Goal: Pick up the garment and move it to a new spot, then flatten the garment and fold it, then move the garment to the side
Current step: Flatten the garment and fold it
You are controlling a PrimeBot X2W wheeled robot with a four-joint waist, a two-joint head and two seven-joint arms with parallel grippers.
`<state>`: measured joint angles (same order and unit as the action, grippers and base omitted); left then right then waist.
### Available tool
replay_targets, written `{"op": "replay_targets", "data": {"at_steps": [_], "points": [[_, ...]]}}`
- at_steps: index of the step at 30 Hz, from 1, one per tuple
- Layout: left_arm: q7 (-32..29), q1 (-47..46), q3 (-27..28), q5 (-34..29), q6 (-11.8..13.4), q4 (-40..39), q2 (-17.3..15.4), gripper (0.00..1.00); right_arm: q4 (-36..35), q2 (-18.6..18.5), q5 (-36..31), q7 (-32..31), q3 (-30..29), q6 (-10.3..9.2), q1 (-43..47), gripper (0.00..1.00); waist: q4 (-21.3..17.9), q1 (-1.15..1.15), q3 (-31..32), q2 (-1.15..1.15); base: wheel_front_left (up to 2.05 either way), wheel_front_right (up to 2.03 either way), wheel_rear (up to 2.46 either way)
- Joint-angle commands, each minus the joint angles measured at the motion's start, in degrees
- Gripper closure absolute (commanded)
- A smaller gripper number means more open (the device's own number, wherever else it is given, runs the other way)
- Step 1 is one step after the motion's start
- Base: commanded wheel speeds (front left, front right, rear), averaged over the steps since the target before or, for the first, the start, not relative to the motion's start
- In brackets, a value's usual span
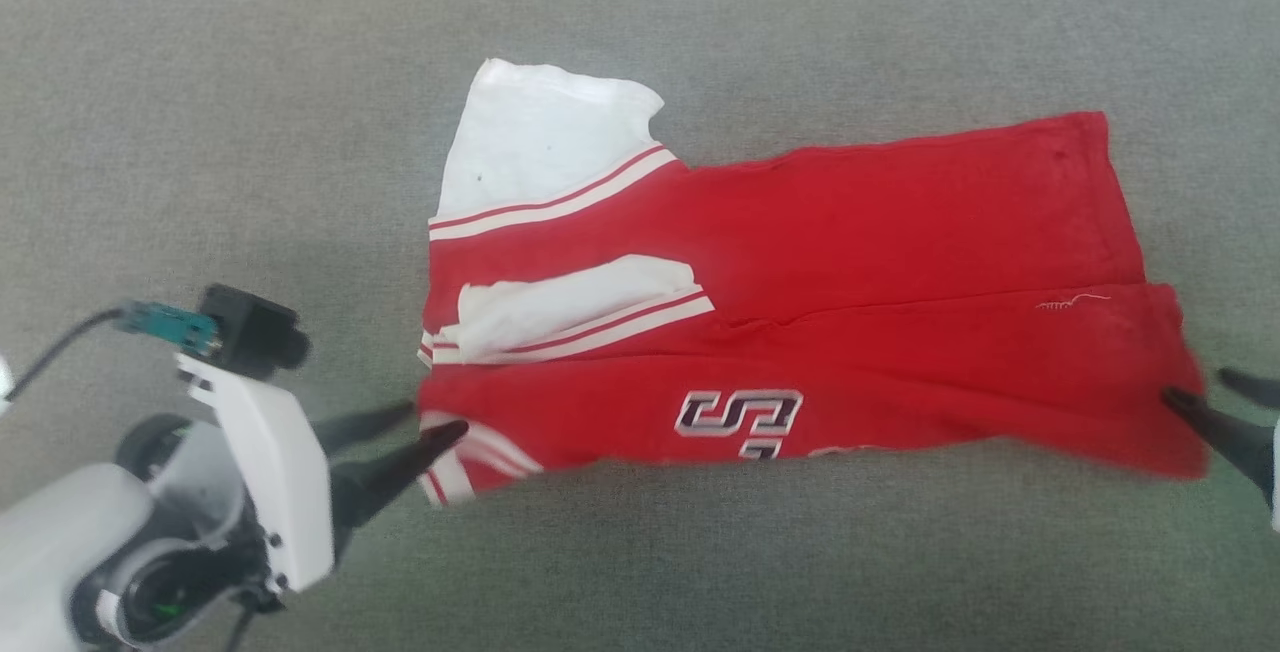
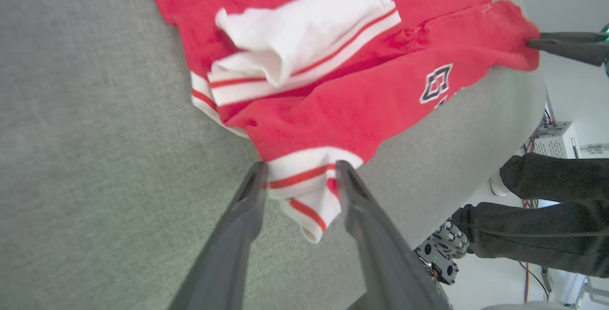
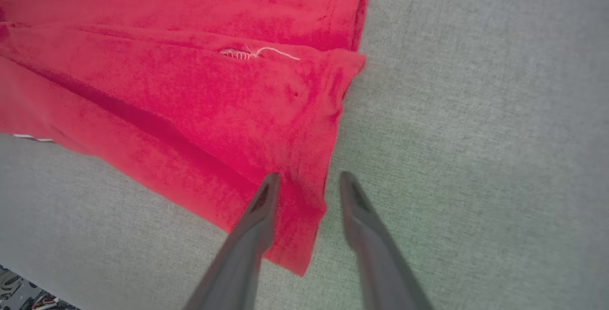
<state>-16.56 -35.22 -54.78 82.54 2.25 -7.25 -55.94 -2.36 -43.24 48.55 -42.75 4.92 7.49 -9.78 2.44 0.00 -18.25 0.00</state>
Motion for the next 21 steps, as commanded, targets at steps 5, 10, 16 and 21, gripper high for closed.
{"op": "replay_targets", "data": {"at_steps": [5, 10, 16, 21], "points": [[6.0, 0.5, 3.8, -0.8, 1.6, 1.2, -1.7, 0.00, -1.7, 1.8, -5.9, 6.4, -2.6, 0.00, 0.4, 0.00, -1.1, 0.00, 0.2, 0.00, 0.00, 0.00, 0.00], [14.3, -2.9, 8.0, -3.9, 3.2, 6.8, 0.4, 0.00, -2.9, 7.2, -11.5, 16.8, -3.7, -0.01, -3.0, 0.00, -2.7, 0.00, -0.4, 0.00, 0.00, 0.00, 0.00], [20.4, -10.0, 10.4, -8.1, 2.9, 17.5, 5.6, 0.00, -3.8, 14.8, -18.6, 31.0, -2.6, -0.01, -8.2, 0.00, -6.1, 0.00, -2.0, 0.00, 0.00, 0.00, 0.00], [17.2, -18.5, 8.7, -12.1, 1.0, 28.5, 8.7, 0.00, -4.1, 20.0, -21.2, 38.7, -2.0, -0.01, -10.8, 0.00, -10.1, 0.00, -3.9, 0.00, 0.00, 0.00, 0.00]]}}
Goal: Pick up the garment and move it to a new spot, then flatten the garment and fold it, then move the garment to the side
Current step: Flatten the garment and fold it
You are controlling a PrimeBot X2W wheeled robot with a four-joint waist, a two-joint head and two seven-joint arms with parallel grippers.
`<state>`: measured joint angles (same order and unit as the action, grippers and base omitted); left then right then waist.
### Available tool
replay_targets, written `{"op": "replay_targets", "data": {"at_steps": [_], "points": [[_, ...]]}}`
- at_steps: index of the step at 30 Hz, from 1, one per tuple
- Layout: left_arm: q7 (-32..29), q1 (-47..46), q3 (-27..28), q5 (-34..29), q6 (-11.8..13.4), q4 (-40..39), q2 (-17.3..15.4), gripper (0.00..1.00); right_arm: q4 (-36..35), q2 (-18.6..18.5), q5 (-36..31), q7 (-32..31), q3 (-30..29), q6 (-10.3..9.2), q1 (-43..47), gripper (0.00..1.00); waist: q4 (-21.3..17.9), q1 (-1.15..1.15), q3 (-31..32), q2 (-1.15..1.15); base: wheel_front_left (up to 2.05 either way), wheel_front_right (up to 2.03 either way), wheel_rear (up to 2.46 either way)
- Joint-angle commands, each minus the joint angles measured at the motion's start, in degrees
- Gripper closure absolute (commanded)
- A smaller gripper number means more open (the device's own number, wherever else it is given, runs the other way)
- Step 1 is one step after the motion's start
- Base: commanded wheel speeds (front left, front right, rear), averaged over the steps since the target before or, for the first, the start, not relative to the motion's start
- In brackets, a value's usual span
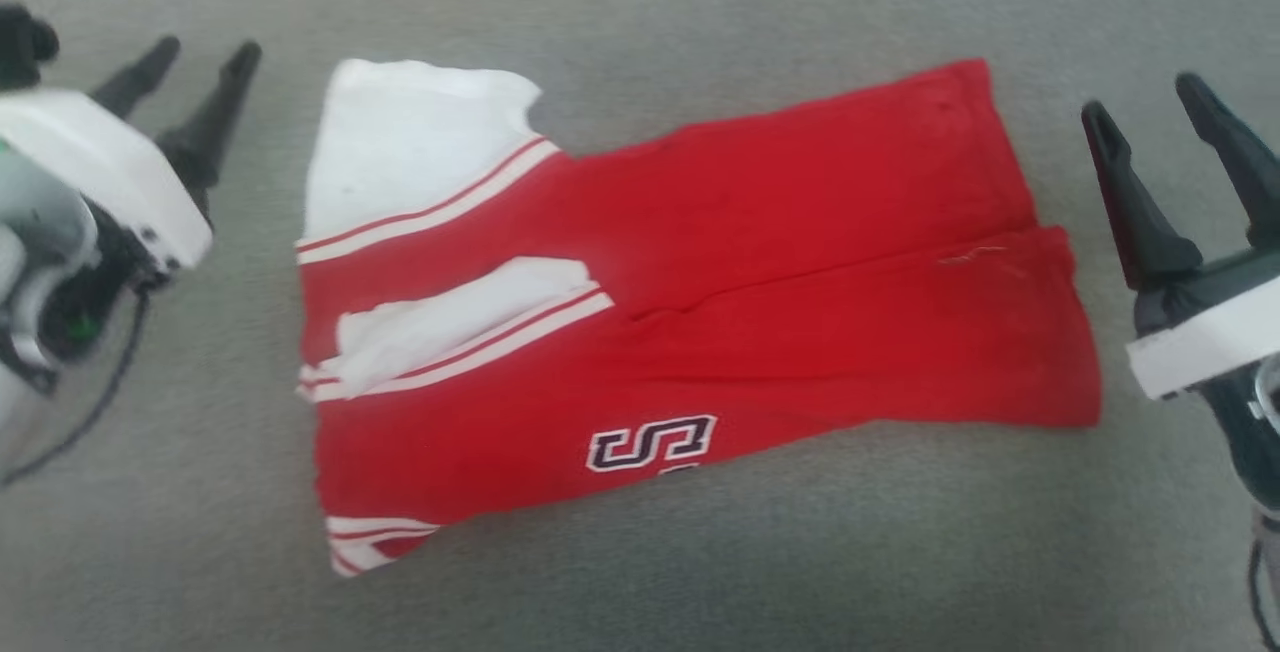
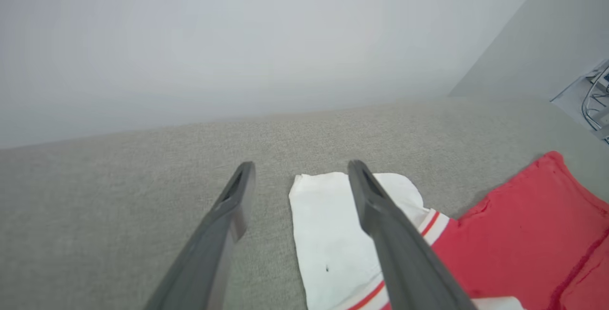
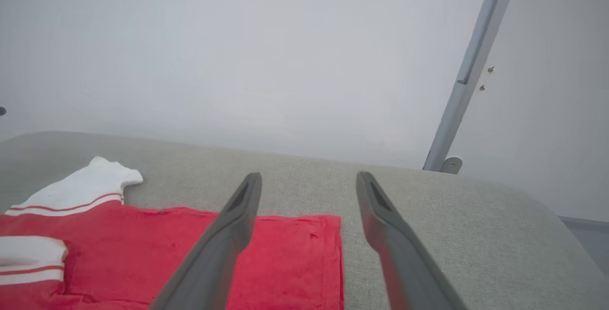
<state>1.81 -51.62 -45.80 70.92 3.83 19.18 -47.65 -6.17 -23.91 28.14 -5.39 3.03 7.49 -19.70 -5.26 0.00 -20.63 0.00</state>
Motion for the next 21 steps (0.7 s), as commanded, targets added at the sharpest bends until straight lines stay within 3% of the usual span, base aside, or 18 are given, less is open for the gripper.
{"op": "replay_targets", "data": {"at_steps": [1, 6, 11, 16, 20, 21], "points": [[-1.2, -2.1, -0.3, -0.5, -0.5, 2.0, 0.4, 0.00, -0.3, 0.7, -0.8, 1.3, -0.1, -0.01, -0.8, 0.00, -2.4, 0.00, -1.5, 0.00, 0.00, 0.00, 0.00], [-10.7, -9.6, -2.6, -1.5, -2.5, 12.8, 1.9, 0.00, -0.4, 4.1, -1.4, 5.1, 0.8, 0.00, -1.4, 0.00, -6.4, 0.00, -3.3, 0.00, 0.00, 0.00, 0.00], [-24.8, -15.3, -5.2, 0.4, -5.5, 19.9, 2.5, 0.00, 0.9, 5.7, -1.2, 6.6, 0.2, -0.01, -0.5, 0.00, -9.3, 0.00, -4.7, 0.00, 0.00, 0.00, 0.00], [-39.3, -19.1, -8.1, 1.9, -5.8, 24.7, 3.3, 0.00, 1.5, 6.9, -0.9, 6.9, -0.2, 0.00, -0.3, 0.00, -11.1, 0.00, -6.1, 0.00, 0.00, 0.00, 0.00], [-44.3, -20.2, -9.5, 1.8, -5.5, 26.9, 4.0, 0.00, 1.6, 7.1, -0.8, 6.6, -0.1, 0.00, -0.6, 0.00, -11.7, 0.00, -7.4, 0.00, 0.00, 0.00, 0.00], [-45.2, -20.1, -9.6, 2.2, -6.1, 27.2, 4.5, 0.11, 1.7, 7.1, -0.8, 6.4, -0.1, 0.00, -0.7, 0.00, -11.8, 0.00, -7.6, 0.00, 0.00, 0.00, 0.00]]}}
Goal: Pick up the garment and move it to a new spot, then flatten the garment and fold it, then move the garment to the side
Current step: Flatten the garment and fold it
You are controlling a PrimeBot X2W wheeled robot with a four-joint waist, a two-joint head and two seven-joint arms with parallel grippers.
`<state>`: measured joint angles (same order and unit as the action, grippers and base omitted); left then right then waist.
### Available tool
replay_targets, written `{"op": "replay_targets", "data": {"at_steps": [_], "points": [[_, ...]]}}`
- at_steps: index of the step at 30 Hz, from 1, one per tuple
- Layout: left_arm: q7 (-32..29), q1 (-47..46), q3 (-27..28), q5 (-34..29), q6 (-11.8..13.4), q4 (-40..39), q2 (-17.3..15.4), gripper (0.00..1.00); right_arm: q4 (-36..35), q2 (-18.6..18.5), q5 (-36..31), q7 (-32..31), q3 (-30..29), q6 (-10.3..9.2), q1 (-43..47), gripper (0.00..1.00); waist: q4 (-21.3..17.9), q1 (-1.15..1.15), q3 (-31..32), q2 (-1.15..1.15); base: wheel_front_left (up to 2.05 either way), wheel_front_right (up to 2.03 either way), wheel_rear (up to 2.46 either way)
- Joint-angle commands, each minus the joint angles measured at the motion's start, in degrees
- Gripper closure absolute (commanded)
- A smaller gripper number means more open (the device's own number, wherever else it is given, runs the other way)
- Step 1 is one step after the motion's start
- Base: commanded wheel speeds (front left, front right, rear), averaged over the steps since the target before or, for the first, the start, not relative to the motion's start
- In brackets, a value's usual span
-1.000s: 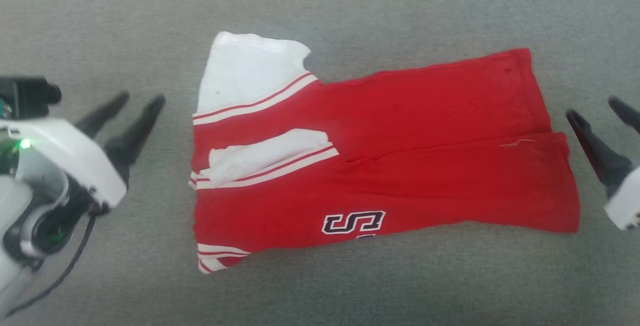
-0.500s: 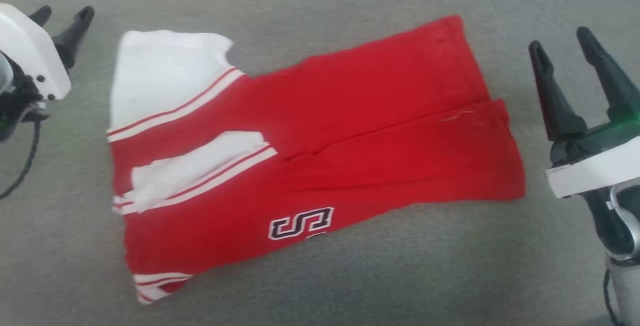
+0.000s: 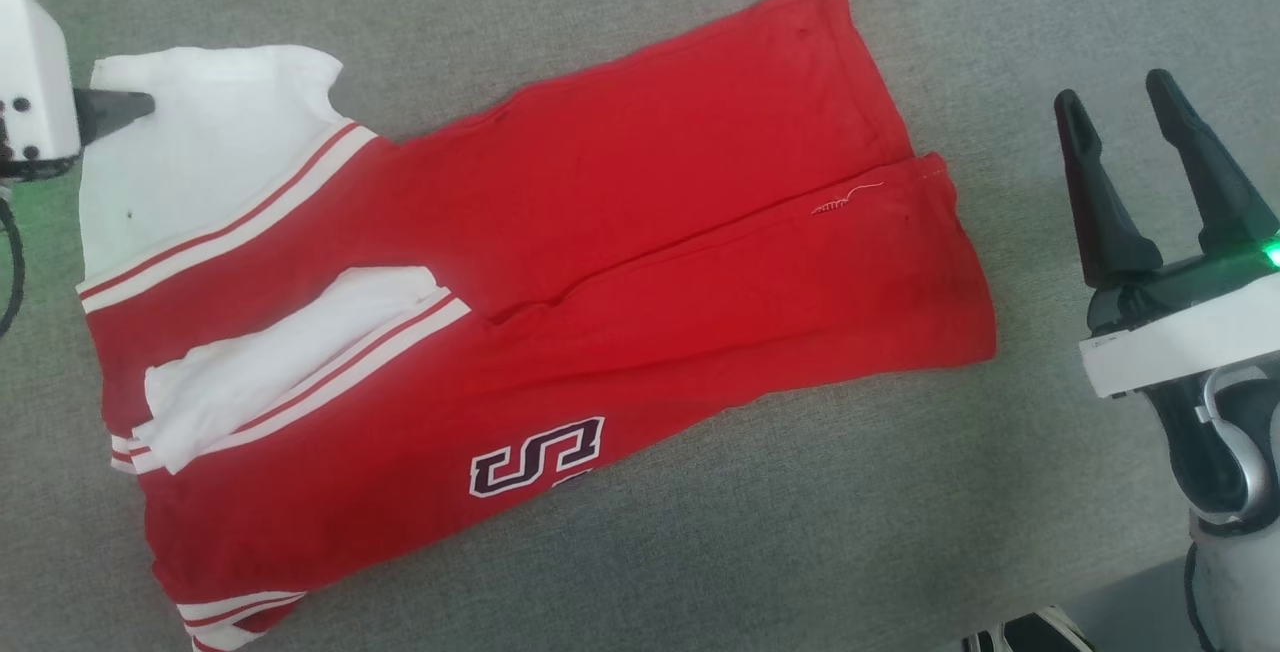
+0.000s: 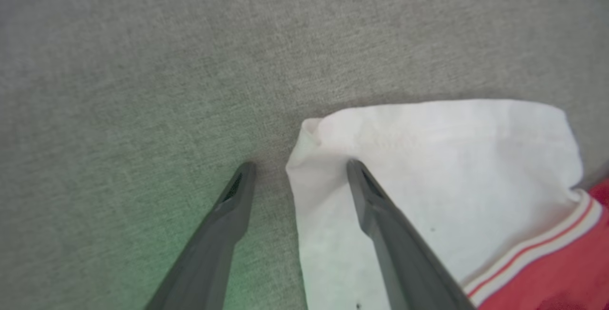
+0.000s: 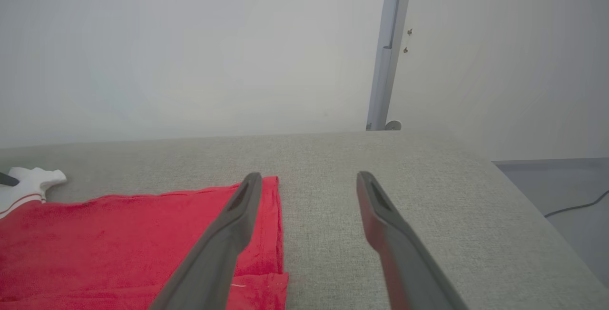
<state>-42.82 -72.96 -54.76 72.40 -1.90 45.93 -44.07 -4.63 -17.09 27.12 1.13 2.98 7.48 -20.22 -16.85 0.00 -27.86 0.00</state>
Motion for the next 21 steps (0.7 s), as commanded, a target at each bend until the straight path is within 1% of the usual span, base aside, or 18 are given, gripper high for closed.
{"op": "replay_targets", "data": {"at_steps": [1, 2, 4, 8, 9, 12, 14, 15, 21], "points": [[-1.6, 1.4, -0.7, 1.6, -1.0, 0.5, 1.4, 0.41, 0.3, 0.1, 0.3, -0.3, 0.1, 0.01, -0.3, 0.00, -0.1, 0.00, -0.6, 0.00, 0.00, 0.00, 0.00], [-2.7, 1.5, -0.5, 2.3, -1.5, 0.4, 2.2, 0.58, 0.4, -0.2, 0.5, -0.7, 0.2, 0.01, -0.7, 0.00, 0.0, 0.00, -0.8, 0.00, 0.00, 0.00, 0.00], [-3.9, 1.5, -0.2, 3.5, -2.4, 0.0, 3.3, 1.00, 0.5, -0.9, 0.6, -2.0, 0.7, 0.01, -1.8, 0.00, 0.3, 0.00, -1.3, 0.00, 0.00, 0.00, 0.00], [-2.4, -0.2, 0.2, 3.1, -3.3, -0.5, 3.7, 1.00, 1.5, -2.7, 1.1, -7.2, 2.6, 0.01, -6.4, 0.00, 1.3, 0.00, -2.5, 0.00, 0.00, 0.00, 0.00], [-2.1, -0.5, 0.4, 3.1, -3.4, -0.5, 3.7, 1.00, 2.1, -3.0, 1.5, -9.3, 3.4, 0.01, -8.0, 0.00, 1.5, 0.00, -2.8, 0.00, 0.00, 0.00, 0.00], [-1.6, -1.7, 0.3, 2.7, -3.9, -0.8, 4.9, 1.00, 4.9, -5.7, 1.9, -16.9, 6.1, -0.01, -13.8, 0.00, 2.8, 0.00, -3.9, 0.00, 0.00, 0.00, 0.00], [-1.3, -2.5, 0.2, 2.3, -4.3, -1.1, 5.7, 1.00, 7.6, -7.5, 3.0, -21.9, 8.5, 0.00, -18.1, 0.00, 4.0, 0.00, -4.7, 0.00, 0.00, 0.00, 0.00], [-0.7, -3.3, 0.1, 2.0, -4.6, -1.6, 6.4, 1.00, 10.8, -9.0, 4.4, -26.0, 10.0, -0.01, -22.8, 0.00, 5.3, 0.00, -5.7, 0.00, 0.00, 0.00, 0.00], [0.6, -4.1, -0.9, 1.4, -5.4, -3.5, 8.3, 1.00, 21.2, -12.9, 9.6, -39.6, 16.7, -0.01, -33.3, 0.00, 8.9, 0.00, -7.5, 0.00, 0.00, 0.00, 0.00]]}}
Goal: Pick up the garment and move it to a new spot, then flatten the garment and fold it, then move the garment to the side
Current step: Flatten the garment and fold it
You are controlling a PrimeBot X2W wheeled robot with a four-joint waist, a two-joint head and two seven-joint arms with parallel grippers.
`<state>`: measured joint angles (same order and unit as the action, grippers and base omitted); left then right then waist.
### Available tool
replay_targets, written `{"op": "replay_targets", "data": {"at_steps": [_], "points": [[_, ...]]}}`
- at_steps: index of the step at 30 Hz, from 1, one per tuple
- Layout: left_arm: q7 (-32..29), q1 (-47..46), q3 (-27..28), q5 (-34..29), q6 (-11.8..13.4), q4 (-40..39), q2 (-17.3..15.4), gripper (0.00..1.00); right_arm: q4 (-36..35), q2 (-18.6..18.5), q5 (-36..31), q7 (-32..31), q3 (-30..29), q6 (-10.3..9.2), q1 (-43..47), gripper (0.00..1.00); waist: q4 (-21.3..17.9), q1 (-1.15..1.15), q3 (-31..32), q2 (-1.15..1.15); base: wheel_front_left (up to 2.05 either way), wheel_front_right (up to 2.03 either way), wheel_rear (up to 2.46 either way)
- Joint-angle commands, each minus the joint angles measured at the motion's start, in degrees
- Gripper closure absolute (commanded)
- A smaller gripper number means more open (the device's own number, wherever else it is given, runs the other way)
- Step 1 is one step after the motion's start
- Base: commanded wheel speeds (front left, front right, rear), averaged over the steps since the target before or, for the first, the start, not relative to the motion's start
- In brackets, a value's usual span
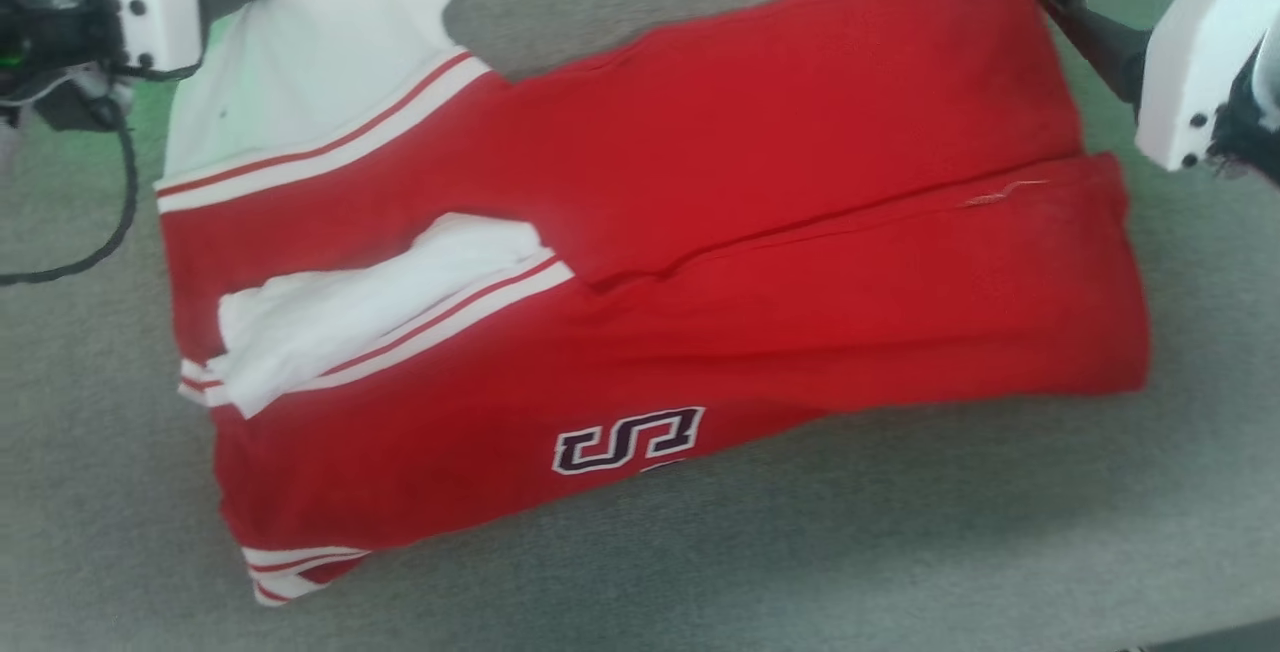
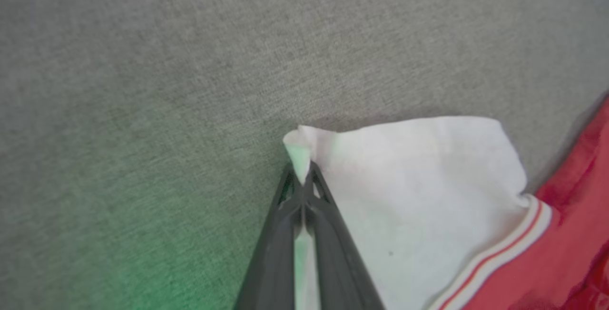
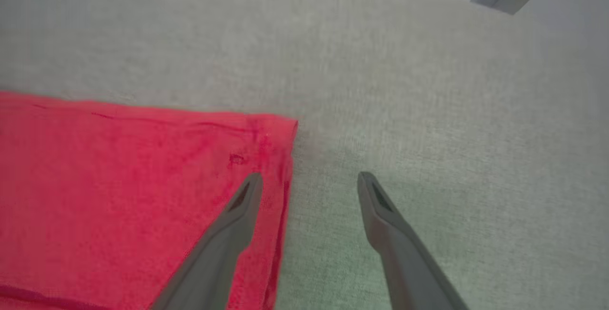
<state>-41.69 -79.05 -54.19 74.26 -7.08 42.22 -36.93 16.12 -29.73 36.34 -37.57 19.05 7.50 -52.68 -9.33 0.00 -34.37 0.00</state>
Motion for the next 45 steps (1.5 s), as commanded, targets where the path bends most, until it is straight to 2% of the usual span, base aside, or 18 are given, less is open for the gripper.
{"op": "replay_targets", "data": {"at_steps": [1, 8, 10, 11, 18, 26, 29, 37, 42, 45], "points": [[-0.4, 2.0, -1.7, -0.5, -0.3, -0.1, 1.3, 1.00, 1.4, -0.7, 1.3, -2.7, 1.9, -0.02, -2.0, 0.00, 1.8, 0.00, -1.2, 0.00, 0.00, 0.00, 0.00], [0.5, 2.1, -2.6, 0.1, -0.4, -3.5, 1.9, 1.00, 5.1, -2.3, 6.1, -8.6, 6.9, -0.03, -5.8, 0.00, 3.8, 0.00, -1.9, 0.00, 0.00, 0.00, 0.00], [1.0, 2.4, -2.9, 0.5, -0.4, -4.8, 2.0, 1.00, 6.3, -2.6, 6.9, -9.2, 8.0, -0.03, -6.3, 0.55, 4.2, 0.00, -1.9, 0.00, 0.00, 0.00, 0.00], [1.2, 2.6, -3.1, 0.7, -0.4, -5.5, 2.1, 1.00, 6.7, -2.8, 7.3, -9.0, 8.5, -0.02, -6.3, 1.00, 4.5, 0.00, -1.8, 0.00, 0.00, 0.00, 0.00], [7.5, 3.7, -2.9, 1.6, -0.4, -8.2, 2.4, 1.00, 8.8, -4.5, 9.6, -4.3, 9.6, -0.05, -5.5, 1.00, 6.3, 0.00, 1.9, 0.00, 0.00, 0.00, 0.00], [15.6, 10.3, -2.9, 5.8, -0.4, -14.8, 1.3, 1.00, 6.3, -8.8, 13.1, 0.2, 11.3, -0.04, 1.4, 1.00, 9.3, 0.00, 13.6, 0.00, 0.00, 0.00, 0.00], [18.6, 13.4, -2.9, 7.0, -0.4, -20.2, -0.5, 1.00, 3.6, -11.8, 14.9, 0.7, 11.0, -0.04, 5.6, 1.00, 10.6, 0.00, 17.2, 0.00, 0.00, 0.00, 0.00], [28.6, 25.3, -4.3, 7.6, -0.4, -34.5, -9.2, 1.00, -3.5, -17.9, 19.1, 3.5, 7.1, -0.04, 19.6, 1.00, 12.3, 0.00, 22.0, 0.00, 0.00, 0.00, 0.00], [36.2, 33.6, -4.7, 8.1, -0.4, -39.4, -13.1, 1.00, -6.8, -19.4, 20.4, 5.9, 3.2, -0.04, 28.3, 1.00, 12.5, 0.00, 22.5, 0.00, 0.00, 0.00, 0.00], [39.8, 38.3, -5.7, 7.6, -0.4, -40.7, -14.0, 1.00, -8.0, -19.4, 20.9, 7.3, 1.2, -0.04, 32.7, 1.00, 12.4, 0.00, 22.3, 0.00, 0.00, 0.00, 0.00]]}}
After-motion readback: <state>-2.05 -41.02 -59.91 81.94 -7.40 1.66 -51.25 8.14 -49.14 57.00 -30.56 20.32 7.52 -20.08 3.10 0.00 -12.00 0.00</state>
